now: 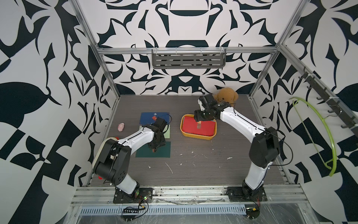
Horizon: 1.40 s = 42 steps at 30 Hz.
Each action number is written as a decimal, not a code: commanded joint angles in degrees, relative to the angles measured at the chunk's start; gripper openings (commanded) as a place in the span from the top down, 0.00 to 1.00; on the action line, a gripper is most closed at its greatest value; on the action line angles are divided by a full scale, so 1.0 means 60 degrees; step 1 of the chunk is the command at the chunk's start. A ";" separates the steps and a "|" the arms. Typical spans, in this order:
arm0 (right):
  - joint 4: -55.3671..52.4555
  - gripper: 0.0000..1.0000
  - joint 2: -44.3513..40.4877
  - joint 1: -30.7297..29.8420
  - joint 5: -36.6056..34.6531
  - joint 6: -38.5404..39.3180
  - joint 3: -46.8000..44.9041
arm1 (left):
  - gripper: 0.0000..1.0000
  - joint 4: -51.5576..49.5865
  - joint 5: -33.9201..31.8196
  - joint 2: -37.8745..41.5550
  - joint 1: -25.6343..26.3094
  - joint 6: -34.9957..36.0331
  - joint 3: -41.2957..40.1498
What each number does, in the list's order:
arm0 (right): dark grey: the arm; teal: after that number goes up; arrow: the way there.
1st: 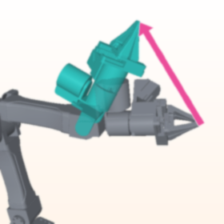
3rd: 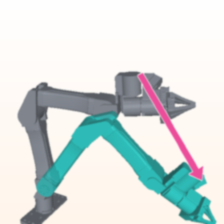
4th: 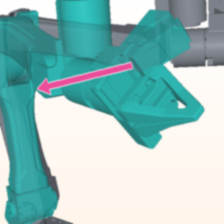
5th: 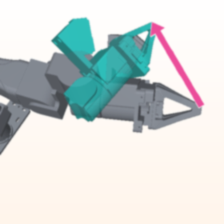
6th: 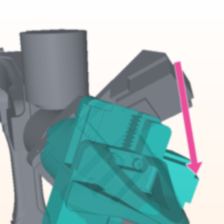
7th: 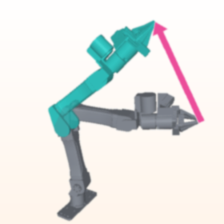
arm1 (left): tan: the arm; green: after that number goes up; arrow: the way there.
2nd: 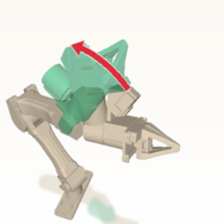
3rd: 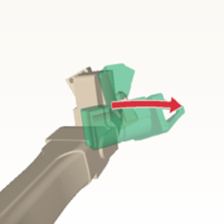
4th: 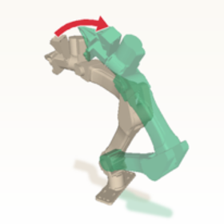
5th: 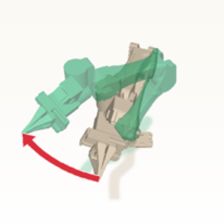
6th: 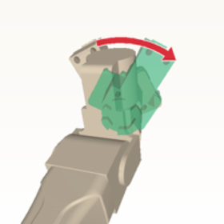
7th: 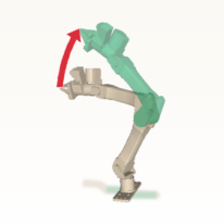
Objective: Put the sealed envelopes into the storage box
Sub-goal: Move the envelope to the center of the board.
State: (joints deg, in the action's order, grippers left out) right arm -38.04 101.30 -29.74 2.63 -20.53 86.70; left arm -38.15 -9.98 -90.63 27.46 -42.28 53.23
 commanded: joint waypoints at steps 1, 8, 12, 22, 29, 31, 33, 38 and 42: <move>-0.0058 0.30 -0.1242 -0.0078 0.0570 -0.0326 -0.0942 | 0.51 0.0055 -0.0072 -0.0115 0.0153 -0.0211 -0.0376; -0.0173 0.28 -0.2884 -0.0171 0.0967 -0.0867 -0.2820 | 0.51 0.0348 0.0158 -0.0652 0.1695 -0.1225 -0.0610; -0.0458 0.27 -0.3453 -0.0160 0.1041 -0.1126 -0.3326 | 0.51 0.0746 0.0706 -0.0712 0.2552 -0.2316 -0.0741; -0.1006 0.27 -0.4090 -0.0163 0.1553 -0.1320 -0.4152 | 0.52 0.1079 0.1835 -0.2186 0.4783 -0.3543 0.1399; -0.0827 0.27 -0.4221 -0.0154 0.1458 -0.1537 -0.4308 | 0.51 0.0469 0.1587 -0.1877 0.5132 -0.3368 0.2722; -0.0794 0.28 -0.4043 -0.0166 0.1465 -0.1562 -0.4212 | 0.50 0.0127 0.1301 -0.1228 0.4934 -0.3150 0.2751; -0.0741 0.31 -0.3842 -0.0163 0.1534 -0.1648 -0.4101 | 0.49 -0.0183 0.1182 -0.0627 0.4586 -0.3005 0.2592; -0.0317 0.35 -0.3386 -0.0649 0.1702 -0.1998 -0.3919 | 0.47 -0.0349 0.1244 0.0909 0.3012 -0.2413 0.1237; 0.0368 0.42 -0.2894 -0.1522 0.1791 -0.2551 -0.3844 | 0.45 0.0365 0.2145 0.1788 0.1292 -0.1386 -0.0130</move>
State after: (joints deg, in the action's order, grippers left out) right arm -39.88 83.13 -35.92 12.14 -32.91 61.23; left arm -35.55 -0.60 -81.43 39.64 -56.01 57.30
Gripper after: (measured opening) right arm 0.596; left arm 0.546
